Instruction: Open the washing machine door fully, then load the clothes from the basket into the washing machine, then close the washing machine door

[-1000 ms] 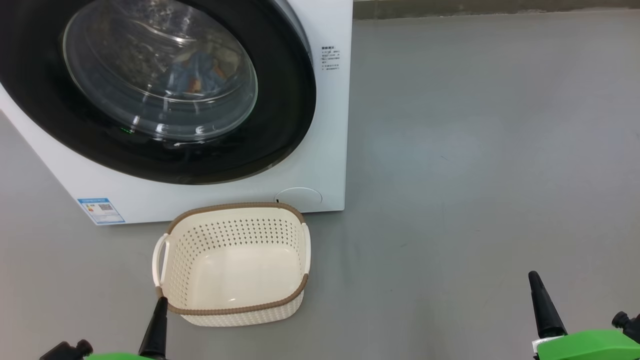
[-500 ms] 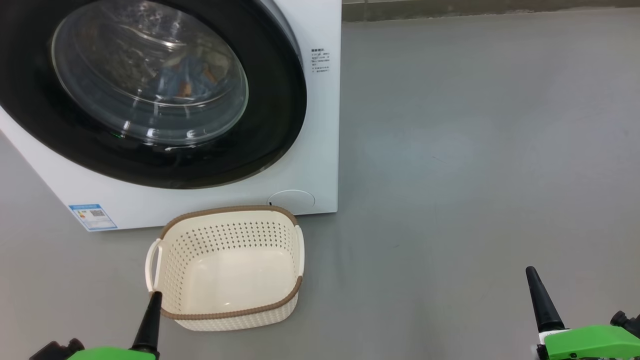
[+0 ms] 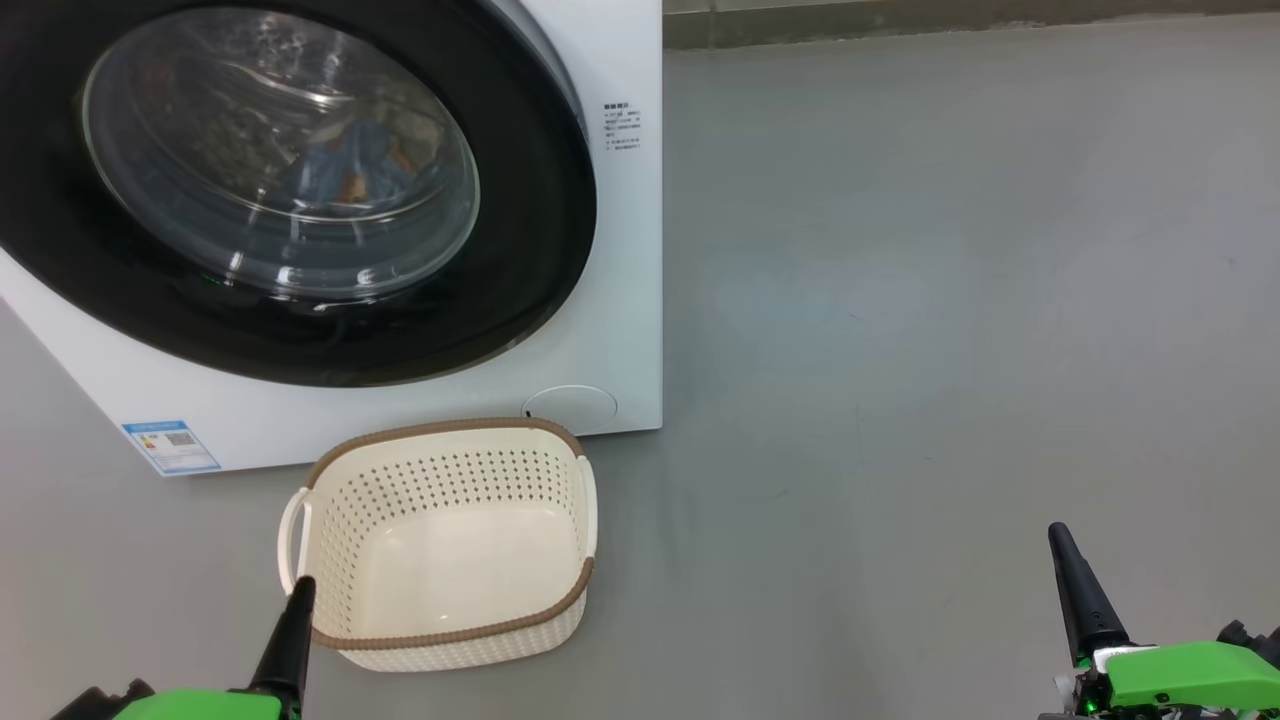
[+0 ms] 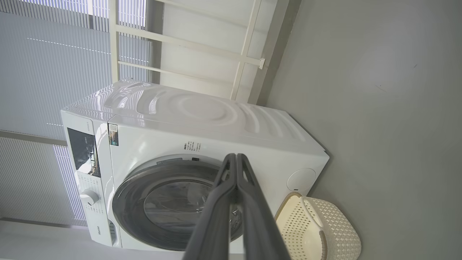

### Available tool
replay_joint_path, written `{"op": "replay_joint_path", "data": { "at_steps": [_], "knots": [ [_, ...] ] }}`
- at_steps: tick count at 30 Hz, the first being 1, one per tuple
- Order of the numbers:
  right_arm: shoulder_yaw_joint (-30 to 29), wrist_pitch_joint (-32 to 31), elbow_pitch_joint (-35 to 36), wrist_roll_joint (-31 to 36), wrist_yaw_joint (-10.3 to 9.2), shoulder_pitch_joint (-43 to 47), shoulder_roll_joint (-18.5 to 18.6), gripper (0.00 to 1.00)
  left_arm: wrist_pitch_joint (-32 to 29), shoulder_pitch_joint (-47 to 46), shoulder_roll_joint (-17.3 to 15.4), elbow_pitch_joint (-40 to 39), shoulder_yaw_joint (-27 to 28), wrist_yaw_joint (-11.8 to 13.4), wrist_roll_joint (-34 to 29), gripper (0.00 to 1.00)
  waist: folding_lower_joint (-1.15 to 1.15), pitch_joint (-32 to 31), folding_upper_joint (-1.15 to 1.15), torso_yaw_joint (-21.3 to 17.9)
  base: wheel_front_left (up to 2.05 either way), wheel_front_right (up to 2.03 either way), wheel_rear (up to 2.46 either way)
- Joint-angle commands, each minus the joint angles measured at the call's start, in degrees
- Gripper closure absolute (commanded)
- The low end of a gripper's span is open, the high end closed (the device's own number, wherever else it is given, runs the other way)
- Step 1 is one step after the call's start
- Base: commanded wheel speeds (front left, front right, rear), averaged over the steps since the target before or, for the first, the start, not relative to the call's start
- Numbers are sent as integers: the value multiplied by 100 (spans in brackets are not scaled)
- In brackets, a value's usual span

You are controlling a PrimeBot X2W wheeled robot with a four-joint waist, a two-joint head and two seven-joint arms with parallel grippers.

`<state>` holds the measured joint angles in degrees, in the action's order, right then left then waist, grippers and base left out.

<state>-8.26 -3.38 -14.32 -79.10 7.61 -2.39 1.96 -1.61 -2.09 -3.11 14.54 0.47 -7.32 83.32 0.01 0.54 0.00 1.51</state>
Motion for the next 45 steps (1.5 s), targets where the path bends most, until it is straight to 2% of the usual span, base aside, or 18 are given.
{"op": "replay_joint_path", "data": {
  "at_steps": [1, 17, 45],
  "knots": [
    [137, -52, 118, -204, -7, -251, 78, 100, -53, -290, -116, -102, 207, -14, 156, 100, 0, -4, 0, -15, 0, 0, 0],
    [174, -310, 31, -1303, -12, -378, 92, 100, -331, -393, -117, -58, 410, -16, 1043, 100, 0, -36, 0, -151, 0, 0, 0],
    [174, -310, 30, -1308, -12, -379, 92, 100, -377, -398, -77, -55, 467, -16, 1000, 100, 0, -36, 0, -151, 0, 0, 0]
  ]
}}
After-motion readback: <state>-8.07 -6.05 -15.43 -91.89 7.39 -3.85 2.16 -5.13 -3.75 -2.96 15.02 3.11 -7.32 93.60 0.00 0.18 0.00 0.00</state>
